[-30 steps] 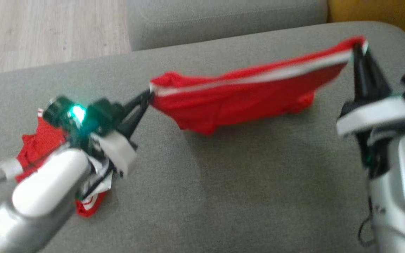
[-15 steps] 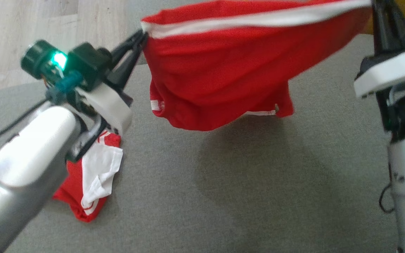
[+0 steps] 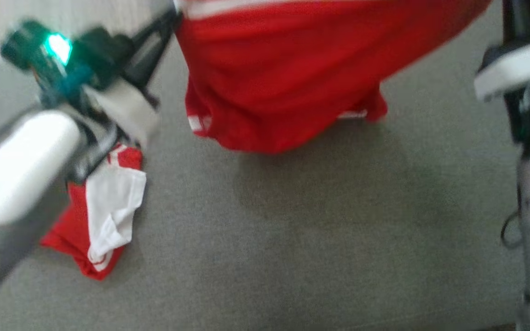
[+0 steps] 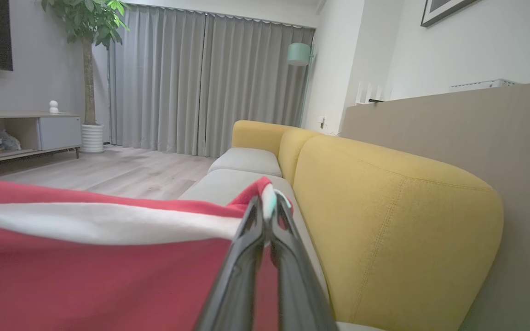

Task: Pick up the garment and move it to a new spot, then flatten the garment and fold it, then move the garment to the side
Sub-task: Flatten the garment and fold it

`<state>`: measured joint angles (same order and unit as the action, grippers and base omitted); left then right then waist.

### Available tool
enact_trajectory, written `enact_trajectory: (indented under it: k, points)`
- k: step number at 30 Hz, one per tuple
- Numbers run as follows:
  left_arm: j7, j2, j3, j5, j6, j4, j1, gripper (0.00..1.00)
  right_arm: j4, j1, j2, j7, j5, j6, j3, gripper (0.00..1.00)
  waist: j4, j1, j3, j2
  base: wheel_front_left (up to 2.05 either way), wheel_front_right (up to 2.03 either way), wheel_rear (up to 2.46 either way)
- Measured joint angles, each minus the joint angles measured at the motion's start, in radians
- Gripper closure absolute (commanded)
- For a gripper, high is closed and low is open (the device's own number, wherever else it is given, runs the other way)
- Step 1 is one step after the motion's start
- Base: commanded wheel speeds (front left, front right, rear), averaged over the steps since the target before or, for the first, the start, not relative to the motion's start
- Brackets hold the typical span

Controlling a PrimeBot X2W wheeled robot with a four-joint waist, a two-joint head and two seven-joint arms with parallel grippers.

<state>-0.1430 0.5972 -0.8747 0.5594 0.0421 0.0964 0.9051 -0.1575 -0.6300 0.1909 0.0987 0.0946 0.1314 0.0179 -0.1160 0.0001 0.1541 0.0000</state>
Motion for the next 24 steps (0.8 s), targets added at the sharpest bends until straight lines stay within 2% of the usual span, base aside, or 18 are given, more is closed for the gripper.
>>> enact_trajectory:
  k: [5, 7, 13, 17, 24]
  points:
    - [0.023, -0.043, 0.021, -0.041, -0.055, 0.159, 0.204, 1.00, -0.178, -0.249, 0.007, -0.036, 0.024, 0.000, 0.026, 1.00, -0.006, 0.0002, 0.109, 0.0000, 0.00, 0.00, 0.00]
    - [0.078, -0.097, 0.025, -0.095, -0.081, 0.291, 0.350, 1.00, -0.314, -0.423, 0.032, -0.095, 0.026, 0.000, 0.068, 1.00, -0.007, 0.0004, 0.174, 0.0000, 0.00, 0.00, 0.00]
    - [0.246, -0.206, 0.048, -0.161, -0.086, 0.518, 0.567, 1.00, -0.541, -0.704, 0.049, -0.270, -0.010, 0.000, 0.041, 1.00, -0.001, 0.0005, 0.280, -0.0001, 0.00, 0.00, 0.00]
    - [0.326, -0.254, 0.044, -0.182, -0.087, 0.641, 0.603, 1.00, -0.655, -0.741, 0.032, -0.337, -0.049, 0.000, 0.022, 1.00, 0.009, 0.0003, 0.312, -0.0001, 0.00, 0.00, 0.00]
    - [0.384, -0.308, -0.010, -0.193, -0.126, 0.753, 0.533, 1.00, -0.789, -0.643, 0.034, -0.350, -0.055, 0.000, 0.100, 1.00, 0.024, 0.0002, 0.341, -0.0001, 0.00, 0.00, 0.00]
